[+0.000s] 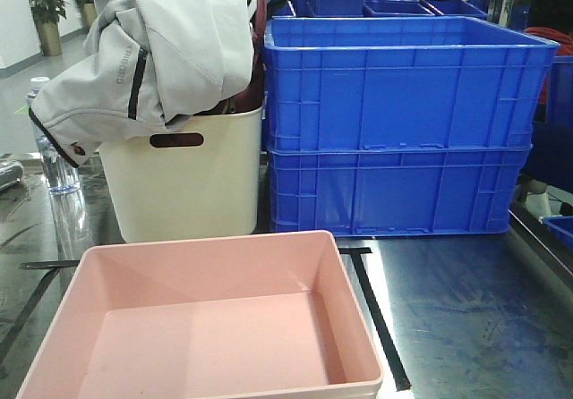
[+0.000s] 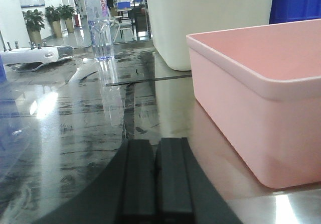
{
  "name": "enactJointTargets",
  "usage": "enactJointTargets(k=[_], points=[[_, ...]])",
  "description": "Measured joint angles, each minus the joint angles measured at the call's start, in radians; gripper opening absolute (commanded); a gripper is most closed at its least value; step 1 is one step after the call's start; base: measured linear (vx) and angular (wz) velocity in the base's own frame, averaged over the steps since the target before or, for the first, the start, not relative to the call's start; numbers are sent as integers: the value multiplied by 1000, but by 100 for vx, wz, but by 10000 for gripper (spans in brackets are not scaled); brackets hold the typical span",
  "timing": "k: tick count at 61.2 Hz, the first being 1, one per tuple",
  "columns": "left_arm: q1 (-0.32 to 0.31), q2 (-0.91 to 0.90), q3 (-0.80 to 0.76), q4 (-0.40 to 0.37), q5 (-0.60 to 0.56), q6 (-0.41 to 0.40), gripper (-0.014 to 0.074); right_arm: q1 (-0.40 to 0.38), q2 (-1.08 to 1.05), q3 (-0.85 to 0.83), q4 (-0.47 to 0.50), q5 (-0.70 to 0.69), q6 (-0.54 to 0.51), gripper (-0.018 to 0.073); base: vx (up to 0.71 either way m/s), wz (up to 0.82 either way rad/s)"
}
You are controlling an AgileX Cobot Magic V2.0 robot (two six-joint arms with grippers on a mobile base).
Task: Grab pink bin and stack on right shelf
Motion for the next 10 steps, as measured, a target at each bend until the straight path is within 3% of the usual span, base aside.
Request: enactJointTargets(k=[10], points=[[0,0,0,0,0,0,3,0,0,0,1,0,0,-9,0,0]])
